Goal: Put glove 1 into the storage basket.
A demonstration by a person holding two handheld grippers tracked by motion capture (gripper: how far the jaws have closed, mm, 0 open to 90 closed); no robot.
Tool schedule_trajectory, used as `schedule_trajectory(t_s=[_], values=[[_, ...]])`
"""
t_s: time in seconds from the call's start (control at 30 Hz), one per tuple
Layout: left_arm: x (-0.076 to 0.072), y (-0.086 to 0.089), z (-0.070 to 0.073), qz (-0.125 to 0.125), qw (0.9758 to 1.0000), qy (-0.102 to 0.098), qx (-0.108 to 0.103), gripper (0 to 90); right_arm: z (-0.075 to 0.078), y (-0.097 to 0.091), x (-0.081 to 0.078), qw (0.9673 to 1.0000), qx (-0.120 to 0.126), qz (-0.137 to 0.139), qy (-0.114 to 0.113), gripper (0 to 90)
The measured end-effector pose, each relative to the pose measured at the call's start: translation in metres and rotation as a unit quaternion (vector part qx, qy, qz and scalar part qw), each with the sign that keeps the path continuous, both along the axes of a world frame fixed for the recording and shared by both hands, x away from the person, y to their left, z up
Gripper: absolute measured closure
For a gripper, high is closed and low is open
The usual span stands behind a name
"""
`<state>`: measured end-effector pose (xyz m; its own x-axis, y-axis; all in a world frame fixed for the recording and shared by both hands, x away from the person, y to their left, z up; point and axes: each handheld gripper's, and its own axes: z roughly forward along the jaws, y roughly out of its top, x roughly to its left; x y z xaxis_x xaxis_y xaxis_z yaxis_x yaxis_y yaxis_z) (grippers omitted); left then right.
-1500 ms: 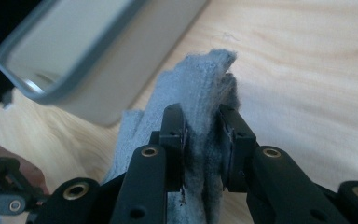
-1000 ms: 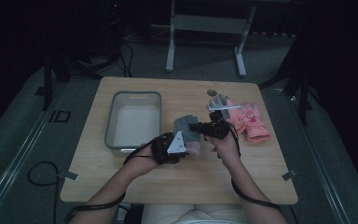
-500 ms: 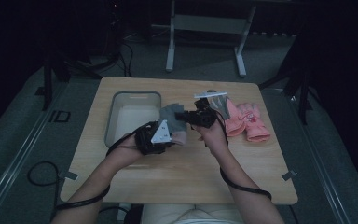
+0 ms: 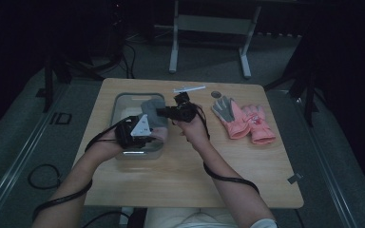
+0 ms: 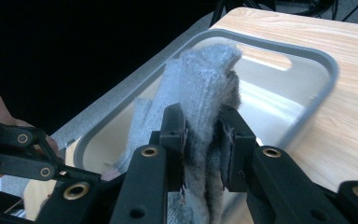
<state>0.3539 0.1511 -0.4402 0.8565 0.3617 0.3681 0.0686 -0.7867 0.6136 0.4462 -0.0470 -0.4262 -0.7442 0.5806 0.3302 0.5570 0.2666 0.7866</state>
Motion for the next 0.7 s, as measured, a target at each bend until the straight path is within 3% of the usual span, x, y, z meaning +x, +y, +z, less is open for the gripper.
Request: schedule_trajectory(t_s=[0.23, 0.37, 0.47, 0.7], values=[[0.015, 0.021, -0.014, 0.013, 0.9983, 0.019, 0.054, 69.2, -0.017, 0.035, 0.012, 0.9998, -0.017, 0.012, 0.009, 74.2], [0.029, 0.029, -0.021, 0.016, 0.9967, 0.034, 0.072, 69.2, -0.028, 0.048, 0.022, 0.9994, -0.027, 0.01, 0.018, 74.3], [0.037, 0.029, -0.029, 0.012, 0.996, 0.043, 0.076, 69.2, -0.034, 0.052, 0.029, 0.9991, -0.038, 0.005, 0.021, 74.3], [0.052, 0.026, -0.045, -0.004, 0.9922, 0.052, 0.113, 69.2, -0.053, 0.056, 0.042, 0.9976, -0.053, -0.005, 0.044, 74.0]])
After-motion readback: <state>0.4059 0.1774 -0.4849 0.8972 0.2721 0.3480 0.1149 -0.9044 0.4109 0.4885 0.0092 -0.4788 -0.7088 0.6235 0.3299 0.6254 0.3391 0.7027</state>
